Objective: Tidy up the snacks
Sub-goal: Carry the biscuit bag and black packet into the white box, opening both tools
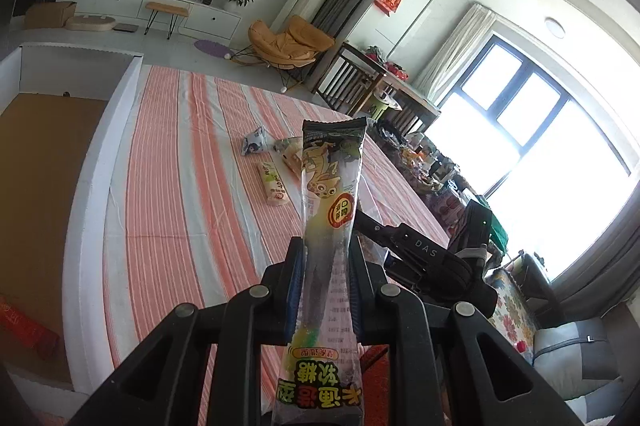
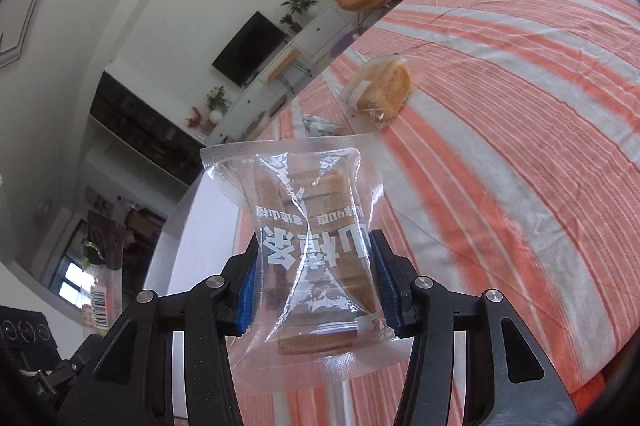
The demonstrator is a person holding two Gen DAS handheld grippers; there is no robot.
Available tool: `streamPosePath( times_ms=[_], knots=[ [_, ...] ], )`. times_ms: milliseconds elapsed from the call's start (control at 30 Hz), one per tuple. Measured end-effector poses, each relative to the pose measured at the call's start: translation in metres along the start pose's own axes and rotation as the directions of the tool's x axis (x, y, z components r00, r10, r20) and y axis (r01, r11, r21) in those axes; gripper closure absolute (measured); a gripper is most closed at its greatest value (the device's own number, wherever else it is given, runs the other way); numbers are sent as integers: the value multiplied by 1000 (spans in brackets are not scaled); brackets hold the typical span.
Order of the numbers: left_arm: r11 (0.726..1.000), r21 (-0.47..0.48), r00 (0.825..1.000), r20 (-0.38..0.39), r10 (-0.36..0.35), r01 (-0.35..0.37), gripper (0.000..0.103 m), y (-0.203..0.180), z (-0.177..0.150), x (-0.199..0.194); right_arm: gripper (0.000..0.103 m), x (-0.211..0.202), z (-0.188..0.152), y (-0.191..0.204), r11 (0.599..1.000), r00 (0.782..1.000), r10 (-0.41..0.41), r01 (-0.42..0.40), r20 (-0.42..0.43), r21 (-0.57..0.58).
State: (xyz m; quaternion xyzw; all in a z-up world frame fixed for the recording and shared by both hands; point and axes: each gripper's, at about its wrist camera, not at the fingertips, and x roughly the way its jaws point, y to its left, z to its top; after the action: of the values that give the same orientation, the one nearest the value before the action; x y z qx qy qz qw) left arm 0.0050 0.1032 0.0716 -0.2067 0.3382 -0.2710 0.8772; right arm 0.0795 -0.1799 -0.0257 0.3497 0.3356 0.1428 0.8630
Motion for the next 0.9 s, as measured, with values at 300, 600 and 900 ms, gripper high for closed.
streamPosePath(
  times_ms=[300,600,900],
  knots=[
    [964,-101,922,284,264,-245,83,66,47,-144,51,45,-21,168,929,927,306,-340,-215,-145],
    [703,-190,698,106,708,-685,25,192,25,-124,20,162,-81,287,882,863,207,-369,-461,-293],
    [760,-135,753,108,649,-636,15,176,7,-86,21,146,-56,195,900,955,12,-139,-296,-412]
  ],
)
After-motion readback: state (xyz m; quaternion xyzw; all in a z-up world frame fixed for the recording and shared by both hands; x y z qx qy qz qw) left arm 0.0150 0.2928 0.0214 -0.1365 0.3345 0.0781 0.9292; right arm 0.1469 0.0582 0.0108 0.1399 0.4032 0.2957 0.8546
